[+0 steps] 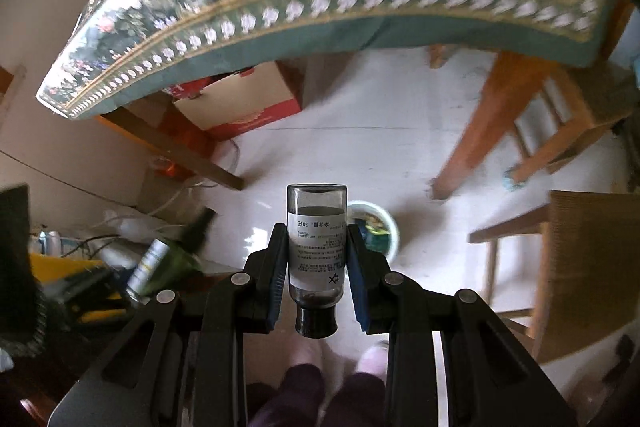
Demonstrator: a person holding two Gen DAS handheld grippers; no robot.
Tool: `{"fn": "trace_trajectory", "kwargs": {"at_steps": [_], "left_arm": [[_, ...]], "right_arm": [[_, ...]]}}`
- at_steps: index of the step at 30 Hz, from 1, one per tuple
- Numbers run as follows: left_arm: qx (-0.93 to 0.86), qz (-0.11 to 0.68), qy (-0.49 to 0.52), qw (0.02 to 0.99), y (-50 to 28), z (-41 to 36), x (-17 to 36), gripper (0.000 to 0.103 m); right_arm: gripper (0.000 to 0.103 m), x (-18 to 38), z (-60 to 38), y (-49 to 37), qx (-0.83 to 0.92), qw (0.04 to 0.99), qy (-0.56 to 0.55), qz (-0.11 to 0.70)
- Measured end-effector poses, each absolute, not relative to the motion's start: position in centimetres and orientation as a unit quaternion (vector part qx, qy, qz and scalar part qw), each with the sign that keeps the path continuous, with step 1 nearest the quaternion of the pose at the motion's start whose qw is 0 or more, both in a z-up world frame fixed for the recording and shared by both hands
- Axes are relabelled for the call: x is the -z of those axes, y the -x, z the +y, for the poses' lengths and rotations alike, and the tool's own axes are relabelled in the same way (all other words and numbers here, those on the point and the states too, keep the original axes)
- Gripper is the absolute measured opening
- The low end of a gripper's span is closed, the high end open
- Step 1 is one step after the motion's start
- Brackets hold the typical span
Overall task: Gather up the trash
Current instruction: 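Carry both bottles down toward the white bin, then open both tools to drop the bottles into the bin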
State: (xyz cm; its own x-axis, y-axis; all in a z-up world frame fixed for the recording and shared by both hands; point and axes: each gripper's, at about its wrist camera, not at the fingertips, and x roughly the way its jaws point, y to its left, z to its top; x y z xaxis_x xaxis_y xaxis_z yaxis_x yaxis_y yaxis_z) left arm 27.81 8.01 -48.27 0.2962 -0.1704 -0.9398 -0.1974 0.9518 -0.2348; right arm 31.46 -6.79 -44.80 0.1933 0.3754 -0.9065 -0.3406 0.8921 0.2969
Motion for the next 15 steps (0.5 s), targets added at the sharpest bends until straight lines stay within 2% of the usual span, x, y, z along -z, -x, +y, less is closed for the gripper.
{"fn": "trace_trajectory", "kwargs": {"at_steps": [1, 2, 4, 12, 15], "left_arm": [[-0.008, 0.594, 0.156, 0.789, -28.2, 8.1, 49.0, 0.041], [-0.007, 0.594, 0.157, 0.789, -28.6, 8.1, 49.6, 0.041], [-0.004, 0.596, 0.158, 0.787, -29.5, 8.1, 51.0, 0.041], [0.015, 0.608, 0.161, 0.777, -33.0, 7.2, 54.9, 0.041], [0.017, 0.62, 0.163, 0.767, -34.1, 6.8, 55.7, 0.045]], "right_arm": [[0.028, 45.7, -6.5, -31.8, -0.232, 0.767, -0.014, 0.598], [0.041, 46.6, -6.4, -32.2, -0.229, 0.761, -0.014, 0.607], [0.056, 47.8, -6.8, -32.7, -0.221, 0.761, -0.024, 0.609], [0.057, 49.3, -8.5, -33.9, -0.186, 0.773, 0.01, 0.606], [0.057, 49.3, -9.3, -34.2, -0.173, 0.774, 0.008, 0.609]]}}
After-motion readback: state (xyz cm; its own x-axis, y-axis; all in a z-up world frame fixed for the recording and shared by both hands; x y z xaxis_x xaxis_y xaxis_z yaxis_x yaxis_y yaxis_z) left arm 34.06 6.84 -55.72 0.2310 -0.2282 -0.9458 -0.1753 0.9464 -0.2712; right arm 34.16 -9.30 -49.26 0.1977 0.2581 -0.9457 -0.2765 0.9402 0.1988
